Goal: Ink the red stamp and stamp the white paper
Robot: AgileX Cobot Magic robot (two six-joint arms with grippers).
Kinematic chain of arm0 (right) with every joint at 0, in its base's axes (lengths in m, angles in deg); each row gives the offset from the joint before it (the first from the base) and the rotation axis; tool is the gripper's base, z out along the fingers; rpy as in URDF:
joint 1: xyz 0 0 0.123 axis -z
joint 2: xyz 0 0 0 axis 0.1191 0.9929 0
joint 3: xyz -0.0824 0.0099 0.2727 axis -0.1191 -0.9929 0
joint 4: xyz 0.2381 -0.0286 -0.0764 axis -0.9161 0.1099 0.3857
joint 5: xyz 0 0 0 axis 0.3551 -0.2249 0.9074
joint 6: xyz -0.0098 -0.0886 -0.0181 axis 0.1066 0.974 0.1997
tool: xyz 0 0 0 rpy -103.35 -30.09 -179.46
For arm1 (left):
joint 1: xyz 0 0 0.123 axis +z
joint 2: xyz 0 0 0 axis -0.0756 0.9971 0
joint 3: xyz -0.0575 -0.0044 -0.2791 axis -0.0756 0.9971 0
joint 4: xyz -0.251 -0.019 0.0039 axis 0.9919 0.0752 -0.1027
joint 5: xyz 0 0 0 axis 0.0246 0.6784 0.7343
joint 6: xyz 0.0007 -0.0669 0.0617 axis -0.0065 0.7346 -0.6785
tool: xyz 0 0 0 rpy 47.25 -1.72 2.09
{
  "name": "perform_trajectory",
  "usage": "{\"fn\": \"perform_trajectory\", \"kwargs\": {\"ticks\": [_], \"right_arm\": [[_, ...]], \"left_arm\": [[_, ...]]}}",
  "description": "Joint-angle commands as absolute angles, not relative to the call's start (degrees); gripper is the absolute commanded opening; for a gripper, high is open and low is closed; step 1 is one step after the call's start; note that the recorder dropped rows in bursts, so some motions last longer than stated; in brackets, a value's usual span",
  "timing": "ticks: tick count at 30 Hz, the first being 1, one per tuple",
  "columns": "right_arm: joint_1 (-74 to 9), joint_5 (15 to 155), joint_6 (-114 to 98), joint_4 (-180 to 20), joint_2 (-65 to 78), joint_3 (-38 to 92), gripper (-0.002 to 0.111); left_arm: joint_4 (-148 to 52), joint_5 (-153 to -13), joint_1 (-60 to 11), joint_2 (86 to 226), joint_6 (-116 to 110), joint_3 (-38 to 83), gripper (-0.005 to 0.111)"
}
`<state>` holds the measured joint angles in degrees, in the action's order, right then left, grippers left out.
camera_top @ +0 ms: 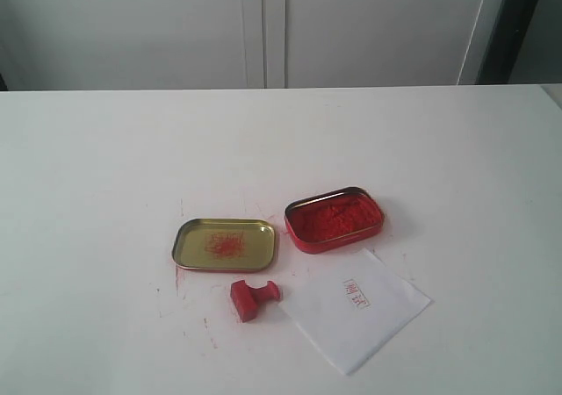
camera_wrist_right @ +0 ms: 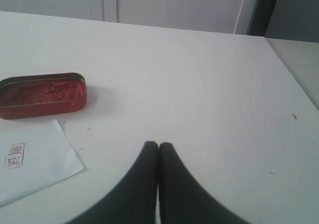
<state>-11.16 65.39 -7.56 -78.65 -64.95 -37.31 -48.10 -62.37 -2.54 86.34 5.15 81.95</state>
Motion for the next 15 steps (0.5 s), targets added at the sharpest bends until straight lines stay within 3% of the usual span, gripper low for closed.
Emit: {"fn": "perform_trajectory", "kwargs": {"ticks": [1, 15], "right_arm": [[-10.83, 65.40, -7.34, -78.29, -65.28, -37.59, 0.000], [-10.83, 65.41, -8.04, -78.29, -65.28, -37.59, 0.000]], "left_arm": [[-47.92, -62.37, -2.98, 86.11, 5.32, 82.40, 0.000], [-47.92, -62.37, -2.98, 86.11, 5.32, 82.40, 0.000]]}}
